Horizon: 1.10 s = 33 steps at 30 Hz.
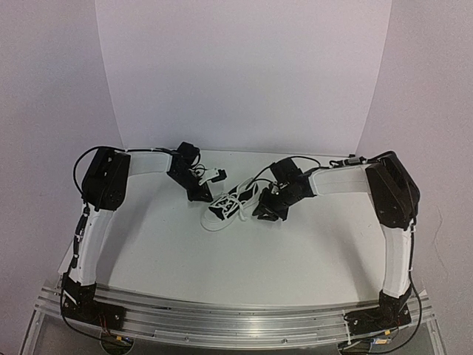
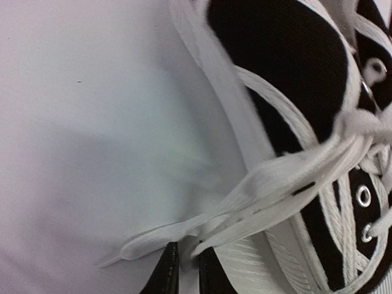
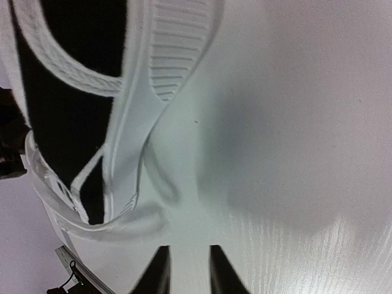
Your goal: Tie the shoes
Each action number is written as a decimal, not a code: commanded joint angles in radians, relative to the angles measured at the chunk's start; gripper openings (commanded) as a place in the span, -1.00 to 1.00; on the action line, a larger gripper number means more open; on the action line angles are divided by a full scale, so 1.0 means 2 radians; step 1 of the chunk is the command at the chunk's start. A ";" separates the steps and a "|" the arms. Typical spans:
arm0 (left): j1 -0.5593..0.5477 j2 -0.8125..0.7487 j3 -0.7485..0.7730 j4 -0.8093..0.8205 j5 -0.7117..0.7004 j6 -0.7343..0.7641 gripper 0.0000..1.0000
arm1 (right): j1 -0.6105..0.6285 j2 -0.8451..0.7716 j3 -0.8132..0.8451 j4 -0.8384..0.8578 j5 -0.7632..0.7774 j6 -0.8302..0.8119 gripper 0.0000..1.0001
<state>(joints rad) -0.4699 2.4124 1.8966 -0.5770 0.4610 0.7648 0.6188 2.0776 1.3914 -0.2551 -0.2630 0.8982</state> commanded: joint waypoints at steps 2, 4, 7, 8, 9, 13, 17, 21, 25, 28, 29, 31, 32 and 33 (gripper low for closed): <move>-0.011 -0.066 -0.071 -0.027 0.040 0.000 -0.51 | -0.012 0.012 0.061 -0.007 0.007 -0.040 -0.33; -0.017 -0.072 -0.089 -0.031 0.047 -0.007 -0.46 | -0.017 0.023 0.077 -0.007 0.015 -0.041 -0.31; -0.025 -0.083 -0.102 -0.040 0.069 -0.020 -0.43 | -0.023 0.054 0.105 -0.008 0.022 -0.045 -0.35; -0.028 -0.086 -0.106 -0.043 0.079 -0.023 -0.40 | -0.025 0.064 0.112 -0.008 0.025 -0.045 -0.39; -0.030 -0.088 -0.107 -0.047 0.087 -0.028 -0.38 | -0.026 0.076 0.123 -0.008 0.026 -0.044 -0.43; -0.041 -0.088 -0.110 -0.057 0.124 -0.047 -0.30 | -0.028 0.119 0.177 -0.009 0.029 -0.048 -0.54; -0.060 -0.087 -0.111 -0.058 0.166 -0.062 -0.23 | -0.028 0.153 0.235 -0.009 0.022 -0.061 -0.60; -0.068 -0.087 -0.099 -0.041 0.184 -0.092 -0.16 | -0.028 0.160 0.254 -0.009 0.012 -0.075 -0.61; -0.061 -0.096 -0.086 -0.049 0.159 -0.096 -0.09 | -0.039 0.124 0.208 -0.008 0.017 -0.085 -0.55; -0.042 -0.118 -0.097 -0.051 0.141 -0.094 0.17 | -0.054 0.076 0.163 -0.007 0.033 -0.099 -0.42; -0.035 -0.125 -0.102 -0.053 0.133 -0.089 0.25 | -0.059 0.060 0.149 -0.007 0.042 -0.106 -0.37; -0.024 -0.145 -0.115 -0.056 0.127 -0.082 0.39 | -0.070 0.026 0.120 -0.007 0.052 -0.120 -0.27; -0.017 -0.154 -0.119 -0.057 0.130 -0.082 0.41 | -0.076 0.014 0.108 -0.007 0.057 -0.124 -0.22; -0.011 -0.163 -0.122 -0.059 0.133 -0.083 0.43 | -0.082 -0.001 0.096 -0.007 0.063 -0.129 -0.17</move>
<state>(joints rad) -0.5482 2.2282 1.6706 -0.6780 0.7347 0.5853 0.5052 2.2524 1.6435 -0.2702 -0.1990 0.7045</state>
